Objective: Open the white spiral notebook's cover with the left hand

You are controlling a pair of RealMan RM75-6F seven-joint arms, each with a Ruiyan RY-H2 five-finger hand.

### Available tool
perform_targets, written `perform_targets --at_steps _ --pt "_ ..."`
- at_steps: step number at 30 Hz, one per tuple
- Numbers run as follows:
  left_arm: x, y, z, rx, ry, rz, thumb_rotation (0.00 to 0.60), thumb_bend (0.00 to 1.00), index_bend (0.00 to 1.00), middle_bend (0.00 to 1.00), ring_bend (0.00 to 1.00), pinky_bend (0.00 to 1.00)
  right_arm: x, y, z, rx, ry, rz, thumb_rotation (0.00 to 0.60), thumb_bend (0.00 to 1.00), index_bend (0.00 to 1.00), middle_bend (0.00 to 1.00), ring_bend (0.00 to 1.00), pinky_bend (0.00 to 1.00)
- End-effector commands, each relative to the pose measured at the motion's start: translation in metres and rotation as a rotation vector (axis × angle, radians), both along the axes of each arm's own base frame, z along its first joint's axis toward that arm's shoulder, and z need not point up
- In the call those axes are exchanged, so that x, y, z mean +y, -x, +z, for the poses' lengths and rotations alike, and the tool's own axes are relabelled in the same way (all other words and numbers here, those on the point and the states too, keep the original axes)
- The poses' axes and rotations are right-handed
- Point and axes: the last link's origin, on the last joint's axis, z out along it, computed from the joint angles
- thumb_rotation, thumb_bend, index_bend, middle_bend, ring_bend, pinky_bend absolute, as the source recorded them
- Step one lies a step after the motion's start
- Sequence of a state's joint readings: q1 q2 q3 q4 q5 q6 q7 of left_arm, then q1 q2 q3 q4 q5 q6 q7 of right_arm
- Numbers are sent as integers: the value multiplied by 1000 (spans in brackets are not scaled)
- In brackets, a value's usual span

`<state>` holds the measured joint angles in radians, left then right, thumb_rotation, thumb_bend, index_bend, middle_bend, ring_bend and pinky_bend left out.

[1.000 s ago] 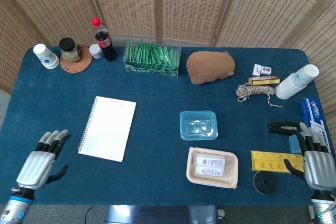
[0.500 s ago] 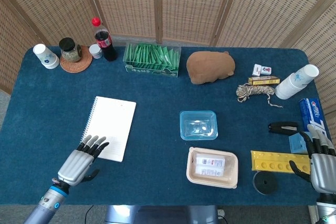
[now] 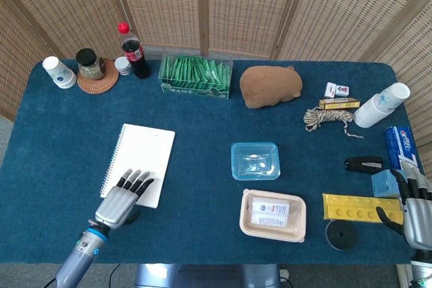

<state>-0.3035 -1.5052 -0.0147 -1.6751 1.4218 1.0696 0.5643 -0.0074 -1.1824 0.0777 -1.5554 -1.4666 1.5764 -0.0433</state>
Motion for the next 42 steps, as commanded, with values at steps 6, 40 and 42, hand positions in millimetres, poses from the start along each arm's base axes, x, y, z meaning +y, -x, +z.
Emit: perform_targets --at_steps 6,40,42 --pt "4 -4 -13 14 -1 -1 600 309 160 63 0 0 0 -1 3 5 3 1 600 253 132 68 45 129" --pt "20 -7 -15 -103 -162 77 600 310 108 76 0 0 2 8 7 1 20 -21 600 254 129 68 44 129" --pt "21 -7 -15 -117 -174 81 600 309 106 77 0 0 2 8 7 1 20 -21 600 254 128 68 45 129"
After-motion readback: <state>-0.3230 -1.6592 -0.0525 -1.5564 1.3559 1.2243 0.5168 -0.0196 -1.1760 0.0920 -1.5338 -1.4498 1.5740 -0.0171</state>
